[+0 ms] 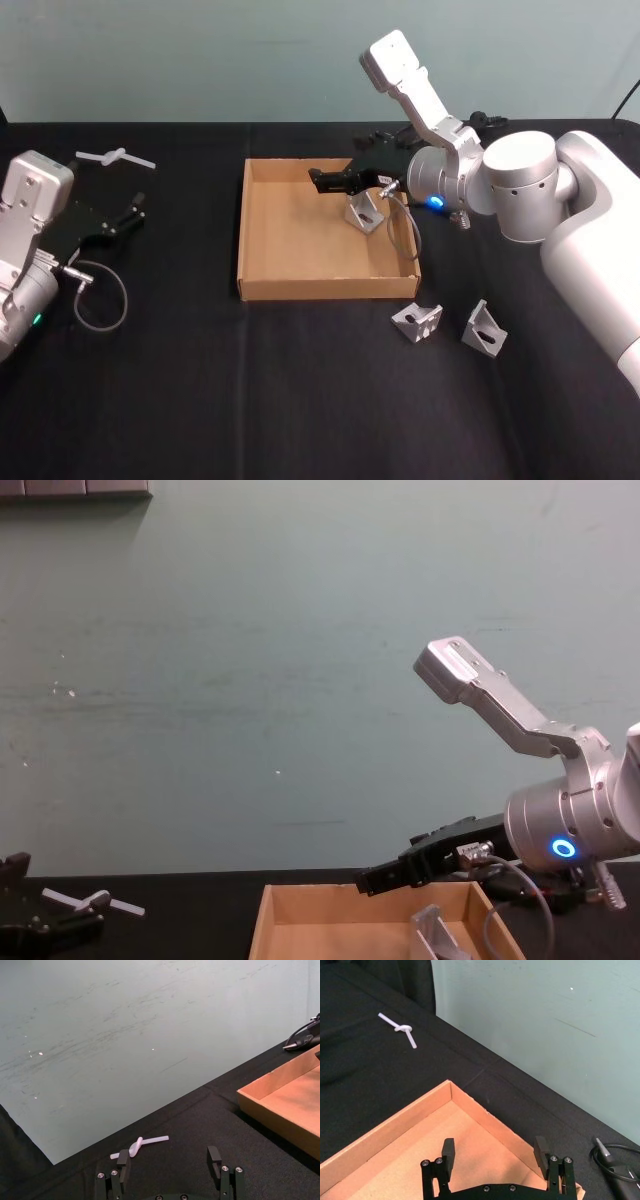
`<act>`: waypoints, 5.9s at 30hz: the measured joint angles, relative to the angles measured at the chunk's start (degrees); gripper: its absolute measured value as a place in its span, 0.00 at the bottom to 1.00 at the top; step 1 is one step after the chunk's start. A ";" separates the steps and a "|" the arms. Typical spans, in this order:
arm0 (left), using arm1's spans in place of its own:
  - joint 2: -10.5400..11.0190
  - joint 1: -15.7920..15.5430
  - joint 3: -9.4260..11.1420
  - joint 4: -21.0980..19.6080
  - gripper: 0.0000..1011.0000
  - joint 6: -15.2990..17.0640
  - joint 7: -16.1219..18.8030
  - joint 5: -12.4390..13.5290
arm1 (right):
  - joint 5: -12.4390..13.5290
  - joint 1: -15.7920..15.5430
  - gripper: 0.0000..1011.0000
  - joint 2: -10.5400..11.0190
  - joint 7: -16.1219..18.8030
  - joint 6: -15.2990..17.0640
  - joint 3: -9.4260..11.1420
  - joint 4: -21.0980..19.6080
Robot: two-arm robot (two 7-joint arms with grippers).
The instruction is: Use one hand to pick up the angle iron from the table and place it into the box.
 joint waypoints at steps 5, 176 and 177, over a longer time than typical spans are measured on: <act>0.00 0.00 0.00 0.00 0.99 0.00 0.00 0.00 | 0.01 -1.04 0.99 0.45 -0.07 0.65 0.41 -1.94; 0.00 0.00 0.00 0.00 0.99 0.00 0.00 0.00 | 5.11 -29.32 0.45 20.07 -0.77 27.36 7.90 -44.21; 0.00 0.00 0.00 0.00 0.99 0.00 0.00 0.00 | 4.96 -29.25 0.45 20.07 -0.63 27.55 7.97 -44.58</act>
